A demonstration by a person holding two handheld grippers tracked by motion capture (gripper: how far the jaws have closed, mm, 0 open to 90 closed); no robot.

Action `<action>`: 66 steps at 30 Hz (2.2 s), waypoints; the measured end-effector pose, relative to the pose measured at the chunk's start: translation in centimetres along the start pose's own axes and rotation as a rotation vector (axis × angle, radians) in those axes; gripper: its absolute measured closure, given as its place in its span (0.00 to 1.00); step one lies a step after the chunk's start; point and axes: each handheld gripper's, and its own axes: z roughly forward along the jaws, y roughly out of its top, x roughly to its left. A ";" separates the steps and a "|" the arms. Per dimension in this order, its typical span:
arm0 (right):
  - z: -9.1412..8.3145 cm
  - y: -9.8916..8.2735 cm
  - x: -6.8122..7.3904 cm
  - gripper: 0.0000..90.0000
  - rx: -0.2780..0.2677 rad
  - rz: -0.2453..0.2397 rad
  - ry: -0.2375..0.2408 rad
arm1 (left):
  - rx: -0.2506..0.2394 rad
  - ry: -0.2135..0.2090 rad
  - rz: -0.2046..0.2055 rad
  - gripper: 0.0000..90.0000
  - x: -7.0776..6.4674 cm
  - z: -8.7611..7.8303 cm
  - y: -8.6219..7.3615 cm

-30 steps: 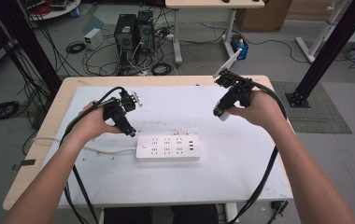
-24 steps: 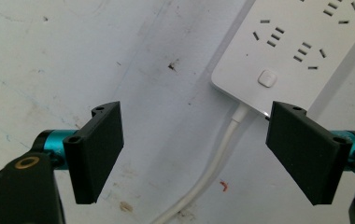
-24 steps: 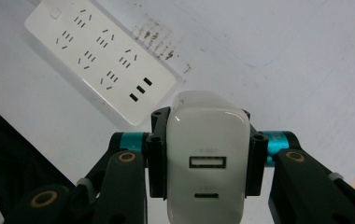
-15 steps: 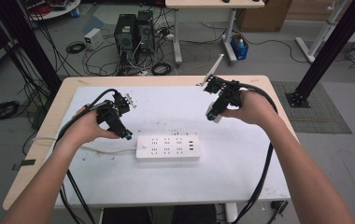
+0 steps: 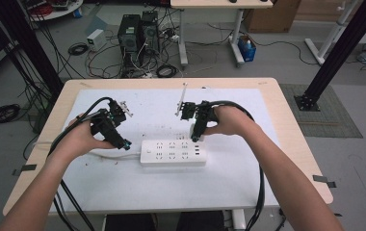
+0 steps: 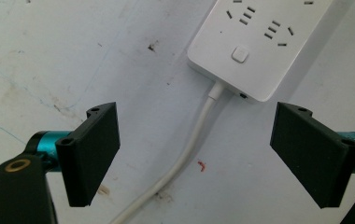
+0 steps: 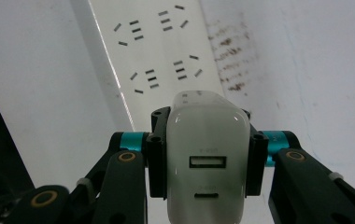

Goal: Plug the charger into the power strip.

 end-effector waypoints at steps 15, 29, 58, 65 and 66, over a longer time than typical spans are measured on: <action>4.9 3.0 0.3 0.69 0.057 -0.159 0.017 | -0.010 -0.004 -0.015 0.18 -0.9 0.0 -1.4; 5.6 3.4 0.2 0.69 0.037 -0.292 0.053 | -0.003 -0.023 -0.022 0.18 -1.1 1.0 -1.4; 6.8 2.9 -0.7 0.69 0.037 -0.248 0.104 | -0.017 -0.042 -0.017 0.18 -1.6 0.8 -0.5; 6.4 3.2 -0.6 0.55 0.070 -0.240 0.145 | -0.018 -0.054 -0.019 0.18 -2.0 1.1 -0.9; 6.5 3.1 -0.5 0.56 0.076 -0.252 0.128 | -0.023 -0.053 -0.024 0.18 -2.0 1.1 -1.0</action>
